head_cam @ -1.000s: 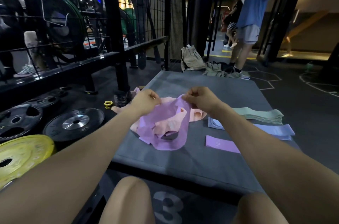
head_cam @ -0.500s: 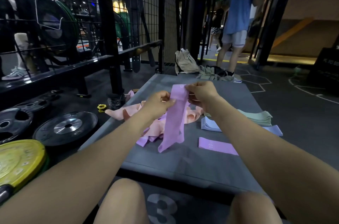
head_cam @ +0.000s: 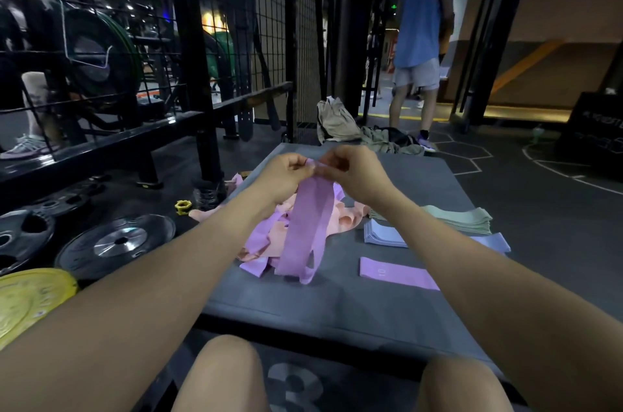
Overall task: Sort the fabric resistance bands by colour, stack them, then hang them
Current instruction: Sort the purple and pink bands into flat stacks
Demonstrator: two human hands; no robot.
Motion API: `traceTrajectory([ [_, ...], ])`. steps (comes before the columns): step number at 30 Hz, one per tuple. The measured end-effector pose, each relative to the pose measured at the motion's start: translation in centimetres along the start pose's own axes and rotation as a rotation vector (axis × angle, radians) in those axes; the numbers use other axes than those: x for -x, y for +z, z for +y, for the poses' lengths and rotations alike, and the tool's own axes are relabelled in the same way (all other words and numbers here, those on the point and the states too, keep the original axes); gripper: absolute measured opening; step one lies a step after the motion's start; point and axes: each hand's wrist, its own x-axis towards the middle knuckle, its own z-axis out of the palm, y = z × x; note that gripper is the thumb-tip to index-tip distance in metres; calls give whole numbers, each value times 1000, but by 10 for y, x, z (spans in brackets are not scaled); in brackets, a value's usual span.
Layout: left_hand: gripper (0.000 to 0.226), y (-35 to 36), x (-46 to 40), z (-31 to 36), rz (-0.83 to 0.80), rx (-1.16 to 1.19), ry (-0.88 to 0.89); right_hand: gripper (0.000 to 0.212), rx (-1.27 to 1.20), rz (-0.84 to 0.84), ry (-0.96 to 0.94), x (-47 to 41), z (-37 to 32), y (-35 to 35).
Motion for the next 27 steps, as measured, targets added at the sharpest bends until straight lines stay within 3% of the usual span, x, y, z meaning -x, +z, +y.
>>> traceTrajectory([
  [4, 16, 3, 2, 9, 169, -140, 16, 17, 69, 73, 71, -4, 5, -2],
  [9, 33, 15, 10, 13, -45, -16, -115, 23, 30, 23, 84, -2, 1, 1],
  [13, 24, 12, 10, 11, -27, 82, -175, 25, -275, -159, 133, 3, -3, 1],
  [15, 17, 5, 12, 11, -41, 80, -186, 30, -355, -158, 188, 1, 0, 0],
  [18, 20, -3, 15, 16, -111, -3, -124, 31, -378, -123, 200, -3, 8, 3],
  [23, 25, -11, 12, 27, -137, -33, -16, 20, -801, -296, 303, 1, 4, 17],
  [27, 27, -17, 8, 20, -4, -137, 21, 13, -760, -350, 322, 13, 6, 13],
])
